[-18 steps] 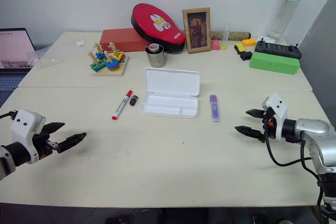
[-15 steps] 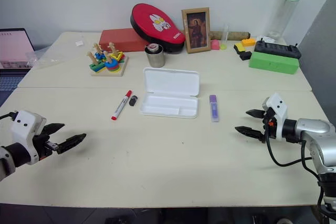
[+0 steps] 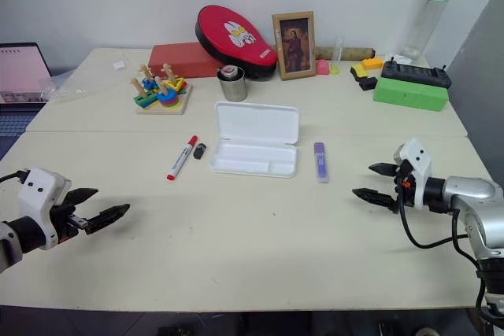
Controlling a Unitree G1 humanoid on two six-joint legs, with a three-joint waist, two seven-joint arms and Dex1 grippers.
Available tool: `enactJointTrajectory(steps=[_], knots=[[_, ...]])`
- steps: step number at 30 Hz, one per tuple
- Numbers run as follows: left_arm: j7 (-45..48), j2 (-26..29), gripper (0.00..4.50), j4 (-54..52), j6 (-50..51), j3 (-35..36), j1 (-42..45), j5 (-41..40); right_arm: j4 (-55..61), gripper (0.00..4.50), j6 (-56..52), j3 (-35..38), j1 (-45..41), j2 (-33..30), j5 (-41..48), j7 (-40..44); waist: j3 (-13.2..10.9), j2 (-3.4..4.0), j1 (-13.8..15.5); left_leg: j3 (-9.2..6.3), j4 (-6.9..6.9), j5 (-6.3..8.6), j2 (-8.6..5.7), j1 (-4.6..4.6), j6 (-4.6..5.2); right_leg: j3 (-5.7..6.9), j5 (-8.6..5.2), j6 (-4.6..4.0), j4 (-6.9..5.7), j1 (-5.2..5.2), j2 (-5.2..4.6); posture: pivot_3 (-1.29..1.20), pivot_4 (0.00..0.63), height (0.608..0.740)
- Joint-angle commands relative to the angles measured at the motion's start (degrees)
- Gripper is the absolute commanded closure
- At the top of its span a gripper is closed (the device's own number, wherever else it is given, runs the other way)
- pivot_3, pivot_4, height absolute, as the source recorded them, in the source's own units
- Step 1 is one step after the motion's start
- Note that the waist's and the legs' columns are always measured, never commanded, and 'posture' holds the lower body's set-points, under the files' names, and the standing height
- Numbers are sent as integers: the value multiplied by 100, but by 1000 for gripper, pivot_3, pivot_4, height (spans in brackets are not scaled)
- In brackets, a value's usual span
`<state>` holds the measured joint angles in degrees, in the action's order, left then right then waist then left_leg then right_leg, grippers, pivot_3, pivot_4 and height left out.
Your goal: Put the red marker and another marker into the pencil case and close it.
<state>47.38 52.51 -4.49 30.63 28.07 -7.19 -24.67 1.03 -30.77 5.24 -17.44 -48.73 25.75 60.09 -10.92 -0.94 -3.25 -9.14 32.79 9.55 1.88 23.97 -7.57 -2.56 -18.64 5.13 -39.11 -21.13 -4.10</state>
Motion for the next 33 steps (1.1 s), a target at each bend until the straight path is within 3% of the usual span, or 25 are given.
enactJointTrajectory(steps=[1, 17, 23, 33], knots=[[71, 86, 0, -18, -95, 7, 27, 93, 43, 67, -6, 19, -60, -70, -35, 61, 0, 0, 0, 0, 0, 0, 0, 0, 0, 0, 0, 0, 0, 0, 0, 0, 150, 740], [200, -27, 0, -84, -142, -191, 124, 145, 283, 67, -132, -126, -251, -36, 88, 198, 0, 0, -1, 0, 0, 0, 0, 0, 0, 0, 0, 0, 0, 0, 0, 0, 150, 740], [482, -446, 0, -699, -123, -1075, 753, -164, 499, 67, -374, -1257, -1312, 698, -181, 206, 0, 0, -15, -1, 2, -1, 1, -3, -1, 1, 5, 2, -3, 2, 0, 0, 150, 740], [510, -1323, 0, -1313, -85, -2228, 2021, -444, -1272, 67, 281, -2461, -2842, 2139, -1388, -78, 1, -2, 1, -3, 8, -3, 1, 5, -3, 6, 8, 3, 1, 2, 0, 0, 150, 740]])
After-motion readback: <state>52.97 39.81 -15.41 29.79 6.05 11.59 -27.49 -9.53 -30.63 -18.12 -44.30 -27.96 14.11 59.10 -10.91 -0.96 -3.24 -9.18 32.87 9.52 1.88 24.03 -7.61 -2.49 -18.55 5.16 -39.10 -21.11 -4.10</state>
